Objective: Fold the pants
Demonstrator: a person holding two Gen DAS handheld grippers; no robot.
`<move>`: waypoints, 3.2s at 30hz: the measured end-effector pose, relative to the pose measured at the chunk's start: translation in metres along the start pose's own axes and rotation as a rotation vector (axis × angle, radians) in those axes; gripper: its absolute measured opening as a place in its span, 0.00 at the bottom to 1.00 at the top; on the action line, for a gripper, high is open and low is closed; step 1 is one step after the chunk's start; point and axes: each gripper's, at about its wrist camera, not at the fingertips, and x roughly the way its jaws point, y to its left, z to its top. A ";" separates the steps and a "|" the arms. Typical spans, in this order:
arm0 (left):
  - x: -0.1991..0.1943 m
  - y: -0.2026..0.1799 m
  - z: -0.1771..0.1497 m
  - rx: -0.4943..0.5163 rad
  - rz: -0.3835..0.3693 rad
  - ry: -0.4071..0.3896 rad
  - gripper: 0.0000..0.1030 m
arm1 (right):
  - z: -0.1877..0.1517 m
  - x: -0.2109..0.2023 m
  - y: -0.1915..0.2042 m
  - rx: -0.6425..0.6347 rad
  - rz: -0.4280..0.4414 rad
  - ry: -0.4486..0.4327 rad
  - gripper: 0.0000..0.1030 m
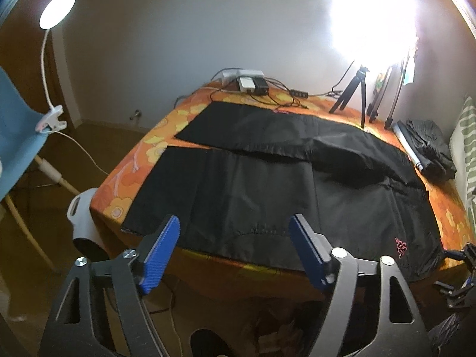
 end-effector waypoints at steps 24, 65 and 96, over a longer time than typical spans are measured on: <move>0.026 -0.007 -0.020 0.102 -0.053 0.118 0.68 | 0.022 0.030 0.023 -0.114 0.022 0.041 0.13; 0.054 -0.021 0.026 0.356 0.056 -0.111 0.02 | 0.077 -0.034 -0.026 0.094 -0.106 -0.189 0.03; 0.153 -0.081 0.170 0.479 0.104 -0.184 0.02 | 0.222 0.075 -0.184 0.090 -0.284 -0.136 0.02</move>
